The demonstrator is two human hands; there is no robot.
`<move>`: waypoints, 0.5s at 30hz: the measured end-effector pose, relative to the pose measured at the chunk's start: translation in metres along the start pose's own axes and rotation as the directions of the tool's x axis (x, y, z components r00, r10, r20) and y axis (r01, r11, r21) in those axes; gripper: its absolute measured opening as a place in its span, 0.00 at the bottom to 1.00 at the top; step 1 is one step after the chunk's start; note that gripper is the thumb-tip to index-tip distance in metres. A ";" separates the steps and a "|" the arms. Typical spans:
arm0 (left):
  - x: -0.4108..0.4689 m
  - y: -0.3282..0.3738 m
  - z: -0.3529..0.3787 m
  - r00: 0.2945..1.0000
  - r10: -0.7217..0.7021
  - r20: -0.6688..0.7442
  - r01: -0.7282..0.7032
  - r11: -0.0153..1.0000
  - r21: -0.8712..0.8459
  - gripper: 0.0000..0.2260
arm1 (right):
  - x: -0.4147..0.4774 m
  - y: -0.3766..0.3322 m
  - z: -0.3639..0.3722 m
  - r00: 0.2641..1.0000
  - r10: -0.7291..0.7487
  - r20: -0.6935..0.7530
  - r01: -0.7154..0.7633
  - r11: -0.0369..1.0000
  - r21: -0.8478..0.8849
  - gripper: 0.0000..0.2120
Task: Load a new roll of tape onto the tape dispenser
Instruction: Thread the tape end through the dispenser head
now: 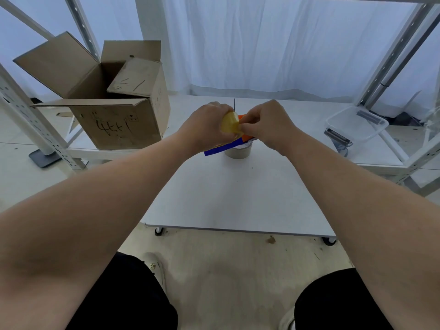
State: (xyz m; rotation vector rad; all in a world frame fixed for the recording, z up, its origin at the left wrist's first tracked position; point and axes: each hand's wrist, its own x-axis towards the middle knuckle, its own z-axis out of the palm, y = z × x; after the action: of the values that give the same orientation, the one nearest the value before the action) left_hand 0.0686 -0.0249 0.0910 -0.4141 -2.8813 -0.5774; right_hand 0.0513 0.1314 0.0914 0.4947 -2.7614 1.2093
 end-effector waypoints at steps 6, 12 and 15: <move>-0.003 0.006 -0.005 0.999 0.005 -0.044 -0.007 0.999 -0.040 0.26 | 0.001 0.006 -0.001 0.992 -0.055 -0.110 0.048 0.997 -0.065 0.10; -0.004 0.005 -0.005 0.999 -0.027 -0.025 0.025 0.996 -0.084 0.27 | -0.003 0.013 -0.003 0.999 0.038 0.021 -0.040 0.989 0.144 0.08; -0.003 0.002 -0.007 0.999 -0.031 -0.031 0.029 0.998 -0.062 0.27 | -0.004 0.006 -0.001 0.997 0.043 0.060 -0.054 0.980 0.193 0.09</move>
State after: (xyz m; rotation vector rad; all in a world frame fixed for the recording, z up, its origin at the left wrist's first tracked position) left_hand 0.0730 -0.0263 0.0973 -0.3674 -2.8503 -0.6735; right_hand 0.0532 0.1373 0.0872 0.4860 -2.7298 1.5092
